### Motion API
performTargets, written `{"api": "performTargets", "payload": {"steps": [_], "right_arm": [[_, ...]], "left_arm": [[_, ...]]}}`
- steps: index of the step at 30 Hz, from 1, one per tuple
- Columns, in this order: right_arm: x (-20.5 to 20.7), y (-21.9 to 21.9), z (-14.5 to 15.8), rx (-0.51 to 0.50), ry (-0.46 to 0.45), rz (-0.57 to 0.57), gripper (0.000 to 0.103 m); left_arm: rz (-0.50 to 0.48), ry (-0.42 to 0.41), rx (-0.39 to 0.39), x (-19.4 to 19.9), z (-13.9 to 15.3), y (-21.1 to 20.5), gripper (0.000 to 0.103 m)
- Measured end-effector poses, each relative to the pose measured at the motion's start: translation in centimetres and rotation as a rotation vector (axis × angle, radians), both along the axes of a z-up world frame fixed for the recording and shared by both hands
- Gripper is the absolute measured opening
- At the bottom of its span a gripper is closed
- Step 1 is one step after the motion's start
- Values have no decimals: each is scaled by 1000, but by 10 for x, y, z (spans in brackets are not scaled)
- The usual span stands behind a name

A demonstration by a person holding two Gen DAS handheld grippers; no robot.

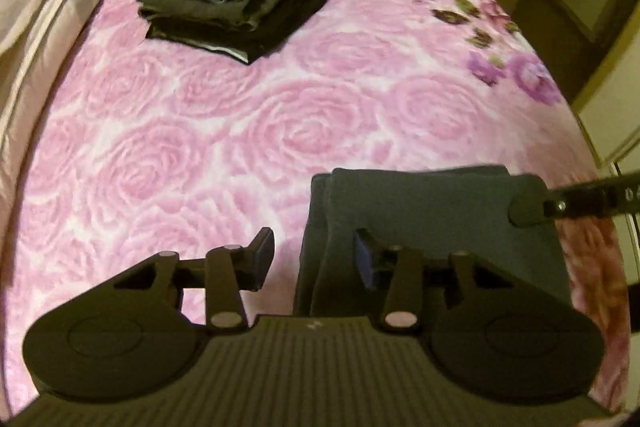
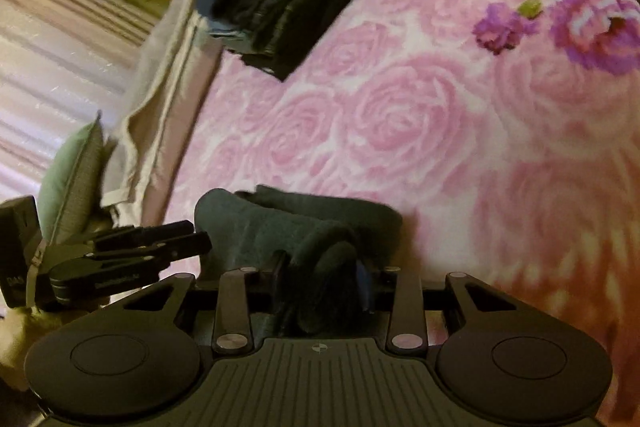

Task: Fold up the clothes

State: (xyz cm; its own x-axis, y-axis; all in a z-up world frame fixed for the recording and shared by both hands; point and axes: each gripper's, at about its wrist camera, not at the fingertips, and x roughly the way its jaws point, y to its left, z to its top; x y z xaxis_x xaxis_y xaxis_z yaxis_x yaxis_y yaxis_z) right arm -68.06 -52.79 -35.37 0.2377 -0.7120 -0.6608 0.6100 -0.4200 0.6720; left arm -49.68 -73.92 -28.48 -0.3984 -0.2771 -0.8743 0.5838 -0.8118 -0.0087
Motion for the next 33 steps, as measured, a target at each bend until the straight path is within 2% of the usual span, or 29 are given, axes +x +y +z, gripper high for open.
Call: {"api": "performTargets", "payload": {"steps": [3, 6, 9, 12, 14, 18, 20, 22, 24, 28, 29, 31, 32, 33], "right_arm": [[-6, -7, -13, 5, 2, -2, 35], [-9, -5, -11, 6, 4, 10, 35], [-6, 4, 8, -3, 53, 16, 38], [6, 11, 39, -37, 157, 41, 39], [23, 11, 58, -73, 250, 103, 39], [56, -7, 64, -123, 304, 299, 39], [60, -21, 48, -62, 297, 336, 39], [51, -33, 26, 38, 277, 320, 39], [45, -39, 15, 50, 243, 301, 38], [64, -45, 27, 77, 343, 374, 39], [68, -44, 32, 75, 352, 380, 40], [75, -39, 38, 81, 362, 396, 50], [79, -36, 42, 85, 366, 398, 58], [81, -31, 47, 84, 368, 403, 61]], "left_arm": [[15, -14, 8, -9, -18, -8, 41], [40, -13, 23, -10, -22, -13, 43], [66, 0, 23, 2, -9, -11, 43], [100, 7, -3, 28, 10, -4, 39], [139, 13, -11, 49, 23, 2, 37], [227, 31, 26, 97, 38, 24, 37], [276, 44, 71, 117, 37, 39, 37], [327, 57, 120, 135, 33, 55, 37], [363, 52, 154, 147, 25, 71, 37], [424, 75, 191, 169, 18, 98, 38], [437, 84, 197, 174, 18, 104, 38], [457, 98, 201, 181, 19, 116, 39], [467, 104, 203, 184, 19, 121, 39], [476, 113, 202, 187, 20, 127, 39]]}}
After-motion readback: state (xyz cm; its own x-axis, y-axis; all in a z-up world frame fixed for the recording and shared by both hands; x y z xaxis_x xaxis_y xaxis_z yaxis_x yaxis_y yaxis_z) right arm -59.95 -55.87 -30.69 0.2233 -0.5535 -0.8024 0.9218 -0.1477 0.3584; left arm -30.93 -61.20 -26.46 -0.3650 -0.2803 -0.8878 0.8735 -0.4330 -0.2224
